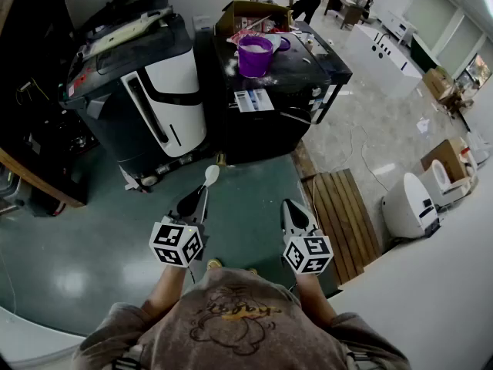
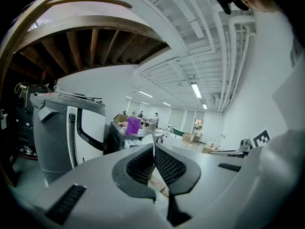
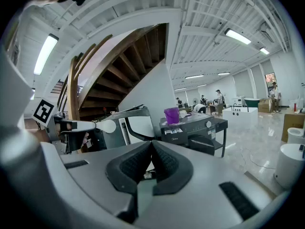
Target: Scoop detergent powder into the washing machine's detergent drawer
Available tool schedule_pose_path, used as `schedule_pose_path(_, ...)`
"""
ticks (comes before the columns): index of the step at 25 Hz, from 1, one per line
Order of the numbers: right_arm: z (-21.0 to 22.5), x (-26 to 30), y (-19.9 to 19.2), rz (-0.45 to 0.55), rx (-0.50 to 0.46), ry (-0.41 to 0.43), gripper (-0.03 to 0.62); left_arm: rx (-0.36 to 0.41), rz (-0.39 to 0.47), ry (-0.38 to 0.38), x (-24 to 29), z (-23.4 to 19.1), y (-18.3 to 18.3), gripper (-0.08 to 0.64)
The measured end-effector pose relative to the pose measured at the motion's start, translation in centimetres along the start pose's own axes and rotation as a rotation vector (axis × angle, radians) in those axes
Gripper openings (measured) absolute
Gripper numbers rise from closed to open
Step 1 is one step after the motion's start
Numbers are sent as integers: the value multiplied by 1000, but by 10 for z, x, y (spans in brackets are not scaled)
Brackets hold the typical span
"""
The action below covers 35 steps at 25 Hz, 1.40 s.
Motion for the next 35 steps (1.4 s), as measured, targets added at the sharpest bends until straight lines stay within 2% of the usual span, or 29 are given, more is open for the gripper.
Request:
schedule_pose_path(12, -8, 23, 4, -10, 6, -8, -9, -15, -8, -20, 12, -20, 9, 23)
schedule_pose_path(24, -32, 44, -13, -12, 26, -69, -9, 10, -23, -95, 30, -51, 9, 23)
schedule_pose_path(35, -12, 88, -5, 3, 24, -82, -8, 14, 1, -99, 78, -77, 20, 23)
Point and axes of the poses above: the fingertips, and each gripper's own axes: x forward along the fingers, z to its right, y out of its top, the point moved 6 cm from there along -x, backward along the fingers, and after that the axes turned 3 degrees about -x, right-handed, at the moved point
